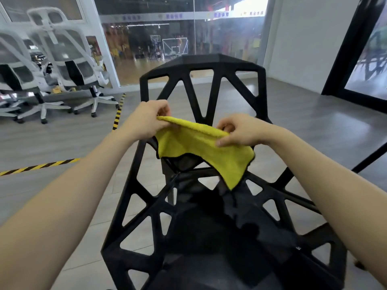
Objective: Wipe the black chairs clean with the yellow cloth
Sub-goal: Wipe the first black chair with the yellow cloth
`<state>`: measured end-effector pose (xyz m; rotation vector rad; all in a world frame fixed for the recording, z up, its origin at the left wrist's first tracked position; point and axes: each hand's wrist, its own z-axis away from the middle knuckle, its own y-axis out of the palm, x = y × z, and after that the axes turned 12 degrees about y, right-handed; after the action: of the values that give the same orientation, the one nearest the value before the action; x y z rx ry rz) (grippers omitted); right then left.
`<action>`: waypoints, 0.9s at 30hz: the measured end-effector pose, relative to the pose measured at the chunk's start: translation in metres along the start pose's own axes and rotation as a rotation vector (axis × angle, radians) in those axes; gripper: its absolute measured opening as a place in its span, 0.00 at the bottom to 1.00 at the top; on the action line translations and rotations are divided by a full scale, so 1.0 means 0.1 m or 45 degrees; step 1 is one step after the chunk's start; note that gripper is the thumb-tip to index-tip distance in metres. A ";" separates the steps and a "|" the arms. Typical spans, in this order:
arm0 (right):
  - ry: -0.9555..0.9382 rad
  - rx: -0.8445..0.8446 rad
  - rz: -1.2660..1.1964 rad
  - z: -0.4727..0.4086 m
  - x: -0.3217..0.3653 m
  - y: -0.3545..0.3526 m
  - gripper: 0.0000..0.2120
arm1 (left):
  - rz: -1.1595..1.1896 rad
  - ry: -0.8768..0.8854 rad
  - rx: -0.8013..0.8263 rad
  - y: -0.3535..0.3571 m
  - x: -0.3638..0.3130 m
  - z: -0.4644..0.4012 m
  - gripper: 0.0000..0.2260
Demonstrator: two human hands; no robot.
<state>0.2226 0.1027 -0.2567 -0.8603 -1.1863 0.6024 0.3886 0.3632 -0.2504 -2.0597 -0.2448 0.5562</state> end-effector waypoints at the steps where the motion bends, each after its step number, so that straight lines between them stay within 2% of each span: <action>1: 0.050 0.102 0.092 0.01 -0.01 -0.01 0.17 | 0.014 0.011 0.027 -0.04 -0.01 -0.02 0.08; 3: 0.083 0.195 0.126 0.04 -0.05 0.00 0.16 | 0.067 0.038 0.108 -0.12 -0.02 -0.05 0.10; 6: 0.098 0.108 0.010 0.03 -0.19 0.00 0.16 | 0.196 -0.002 0.177 -0.27 0.00 -0.04 0.07; 8: 0.131 0.213 -0.081 0.04 -0.27 0.02 0.14 | 0.246 -0.071 0.255 -0.37 0.08 -0.02 0.06; 10: 0.132 0.166 -0.085 0.03 -0.34 0.01 0.13 | 0.174 -0.100 0.381 -0.44 0.10 0.01 0.04; 12: 0.129 0.015 -0.061 0.01 -0.35 -0.04 0.11 | 0.040 -0.095 0.442 -0.46 0.11 0.03 0.12; 14: 0.137 -0.048 0.086 -0.03 -0.38 -0.08 0.08 | -0.015 -0.104 0.416 -0.44 0.15 0.06 0.17; 16: 0.166 -0.051 0.216 -0.04 -0.43 -0.08 0.14 | 0.016 -0.152 0.396 -0.42 0.20 0.13 0.24; 18: 0.146 -0.074 0.073 -0.05 -0.48 -0.09 0.17 | 0.158 -0.238 0.344 -0.39 0.24 0.21 0.35; 22: 0.038 -0.173 -0.344 -0.03 -0.56 -0.14 0.15 | 0.422 -0.392 0.139 -0.41 0.36 0.30 0.48; 24: 0.024 -0.194 -0.488 -0.05 -0.61 -0.17 0.18 | 0.394 -0.300 0.149 -0.48 0.49 0.36 0.44; 27: 0.030 -0.178 -0.583 -0.06 -0.67 -0.18 0.22 | 0.282 -0.221 0.233 -0.51 0.54 0.39 0.24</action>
<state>0.2089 0.0382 -0.2790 -0.6763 -1.3598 0.1374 0.4199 0.4403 -0.2399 -1.8732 -0.0633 0.8636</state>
